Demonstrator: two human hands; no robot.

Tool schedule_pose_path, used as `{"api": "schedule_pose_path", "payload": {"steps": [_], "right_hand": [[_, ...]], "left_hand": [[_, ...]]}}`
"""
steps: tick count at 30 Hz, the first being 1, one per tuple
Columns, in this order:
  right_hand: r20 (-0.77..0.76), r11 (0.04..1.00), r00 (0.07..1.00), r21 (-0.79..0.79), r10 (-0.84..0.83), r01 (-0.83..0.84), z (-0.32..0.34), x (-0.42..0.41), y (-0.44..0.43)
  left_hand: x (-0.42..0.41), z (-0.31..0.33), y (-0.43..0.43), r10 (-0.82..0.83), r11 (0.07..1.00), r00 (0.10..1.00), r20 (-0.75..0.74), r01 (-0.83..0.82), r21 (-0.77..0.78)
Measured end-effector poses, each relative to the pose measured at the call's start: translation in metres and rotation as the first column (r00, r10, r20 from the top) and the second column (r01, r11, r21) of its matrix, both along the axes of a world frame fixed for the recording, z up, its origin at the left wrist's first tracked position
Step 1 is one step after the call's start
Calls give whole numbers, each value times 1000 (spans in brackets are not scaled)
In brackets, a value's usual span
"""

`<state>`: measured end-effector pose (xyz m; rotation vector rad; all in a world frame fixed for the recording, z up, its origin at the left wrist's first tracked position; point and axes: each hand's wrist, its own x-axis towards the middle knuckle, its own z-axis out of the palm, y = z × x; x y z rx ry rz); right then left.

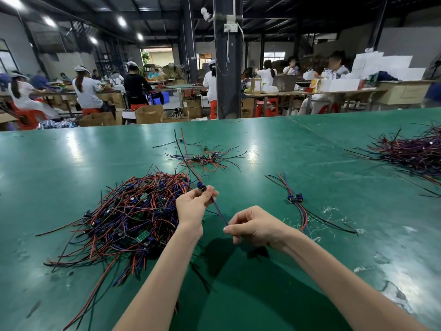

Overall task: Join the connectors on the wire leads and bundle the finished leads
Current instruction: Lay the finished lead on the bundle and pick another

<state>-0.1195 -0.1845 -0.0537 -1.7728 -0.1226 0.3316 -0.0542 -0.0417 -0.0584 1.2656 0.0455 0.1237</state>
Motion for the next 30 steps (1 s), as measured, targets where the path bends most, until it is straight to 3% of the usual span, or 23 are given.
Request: {"api": "schedule_pose_path", "payload": {"steps": [11,16,19,23,30], "right_hand": [[-55,991,991,51,123,-120,5,2,-9],[-52,975,981,-108,188,-192,11,1,-18],[-6,987,998,-152,55,-55,13,4,-20],[84,977,974,-12,-211,213,4,11,-20],[75,950,948,55,-311,307,-3,15,-16]], "left_hand": [[2,0,-2,-14,999,1000,-7,14,-45],[-1,0,-5,-120,993,992,-50,119,-13],[-8,-4,-15,-246,969,965,-92,242,-47],[-16,-12,-32,-337,942,935,-108,333,-49],[-15,-15,-33,-355,930,933,-63,346,-126]]}}
